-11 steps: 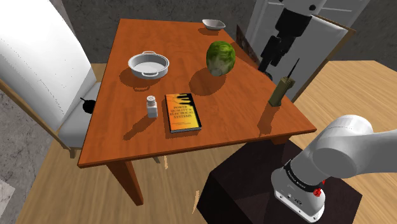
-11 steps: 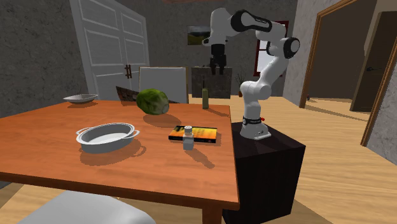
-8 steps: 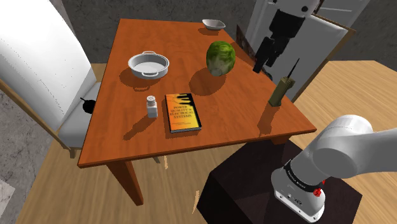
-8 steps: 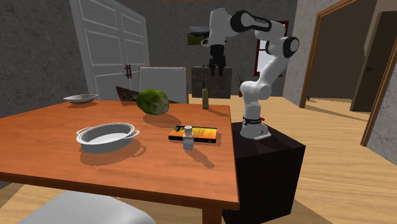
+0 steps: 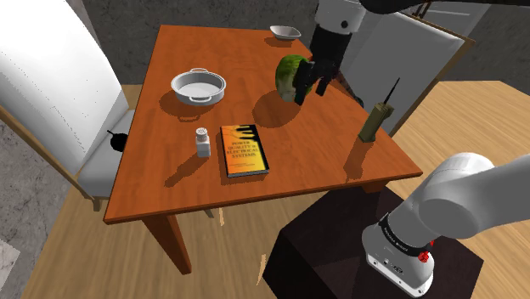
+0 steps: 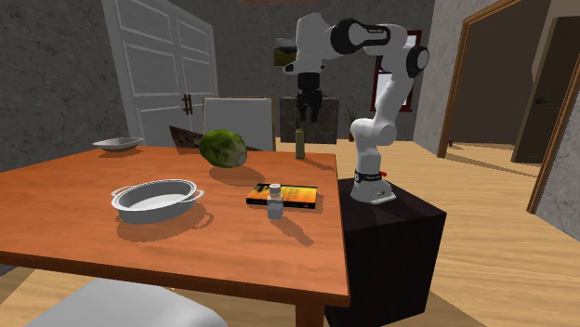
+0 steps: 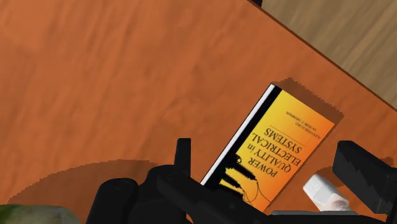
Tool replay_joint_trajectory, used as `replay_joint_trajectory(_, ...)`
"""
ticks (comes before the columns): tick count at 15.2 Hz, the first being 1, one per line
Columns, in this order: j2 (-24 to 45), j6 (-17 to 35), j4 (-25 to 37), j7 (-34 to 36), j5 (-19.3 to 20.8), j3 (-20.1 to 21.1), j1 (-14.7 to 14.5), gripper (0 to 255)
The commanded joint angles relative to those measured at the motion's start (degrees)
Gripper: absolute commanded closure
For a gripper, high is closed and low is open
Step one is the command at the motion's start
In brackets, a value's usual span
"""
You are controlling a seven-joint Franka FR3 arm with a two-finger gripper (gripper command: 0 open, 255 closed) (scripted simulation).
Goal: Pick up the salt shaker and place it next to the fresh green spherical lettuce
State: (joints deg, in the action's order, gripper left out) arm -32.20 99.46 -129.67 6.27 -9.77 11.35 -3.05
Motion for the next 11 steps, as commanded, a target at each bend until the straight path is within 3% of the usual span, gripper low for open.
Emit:
replay_joint_trajectory(1, 3.8, 1.9, 1.9, 2.1, -0.1, 2.1, -0.2, 0)
replay_joint_trajectory(11, 25.1, 8.4, 15.8, 13.6, 4.9, 10.9, -1.1, 0)
